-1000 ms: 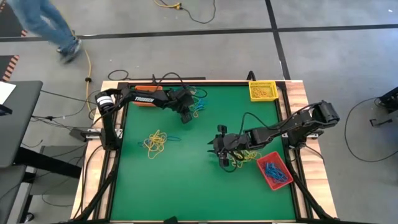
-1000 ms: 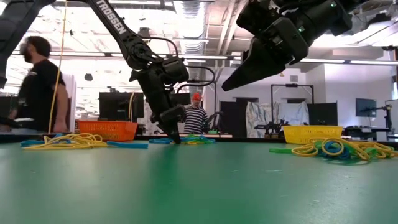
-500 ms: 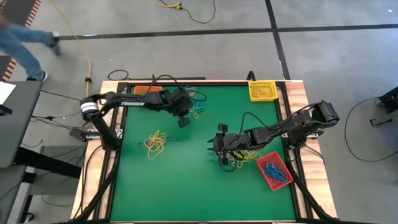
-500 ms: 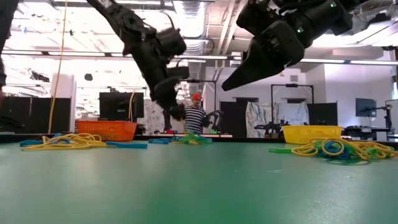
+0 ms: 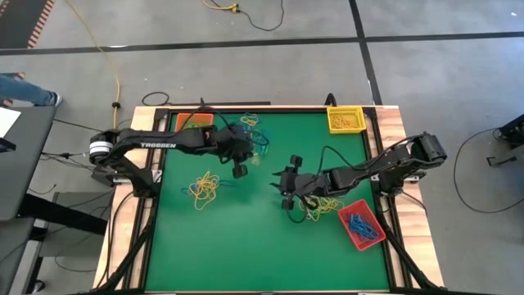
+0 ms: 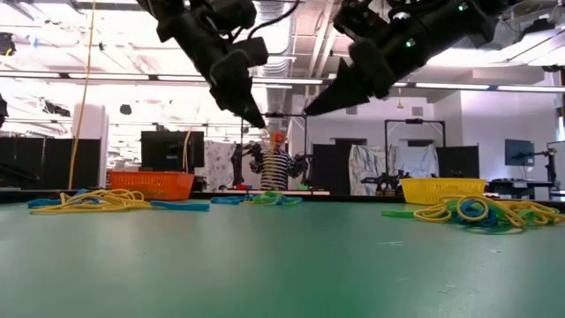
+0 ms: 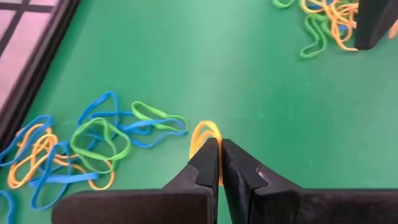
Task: Sort rubber bands into baskets
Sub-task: Put the yellow rubber band into the yellow bin
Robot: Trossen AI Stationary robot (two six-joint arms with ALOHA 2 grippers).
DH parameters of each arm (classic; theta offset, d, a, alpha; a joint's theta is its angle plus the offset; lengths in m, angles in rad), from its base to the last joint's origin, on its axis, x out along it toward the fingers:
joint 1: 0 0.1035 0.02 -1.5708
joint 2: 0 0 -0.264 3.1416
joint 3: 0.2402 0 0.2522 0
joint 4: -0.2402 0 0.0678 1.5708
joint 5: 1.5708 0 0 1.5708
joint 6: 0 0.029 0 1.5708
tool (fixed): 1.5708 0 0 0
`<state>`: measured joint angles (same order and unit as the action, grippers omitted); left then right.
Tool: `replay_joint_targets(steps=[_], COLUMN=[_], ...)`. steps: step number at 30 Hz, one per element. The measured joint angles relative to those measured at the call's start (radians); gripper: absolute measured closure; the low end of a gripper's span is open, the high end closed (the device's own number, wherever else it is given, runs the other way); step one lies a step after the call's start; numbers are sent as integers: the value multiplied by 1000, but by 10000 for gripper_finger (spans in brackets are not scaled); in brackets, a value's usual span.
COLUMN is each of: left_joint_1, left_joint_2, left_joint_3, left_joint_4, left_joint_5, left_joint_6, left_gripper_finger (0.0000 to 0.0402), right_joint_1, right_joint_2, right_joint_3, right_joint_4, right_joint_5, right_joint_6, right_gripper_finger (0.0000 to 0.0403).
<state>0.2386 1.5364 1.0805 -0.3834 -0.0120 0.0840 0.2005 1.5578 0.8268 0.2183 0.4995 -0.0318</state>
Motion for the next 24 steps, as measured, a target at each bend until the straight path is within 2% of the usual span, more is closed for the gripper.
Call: replay_joint_targets(steps=[7,16,24], left_joint_1=[-59,-126,-171], left_joint_2=[0,0,0], left_joint_3=[0,63,89], left_joint_4=[5,8,-3], left_joint_5=[-27,-30,-30], left_joint_6=[-3,2,9], left_gripper_finger=[401,401,401], right_joint_1=[-15,-37,-49], right_joint_2=[5,114,131], right_joint_3=[0,0,0], right_joint_4=[44,140,161], right_joint_5=[-1,-13,93], right_joint_6=[4,6,4], right_gripper_finger=[232,232,232])
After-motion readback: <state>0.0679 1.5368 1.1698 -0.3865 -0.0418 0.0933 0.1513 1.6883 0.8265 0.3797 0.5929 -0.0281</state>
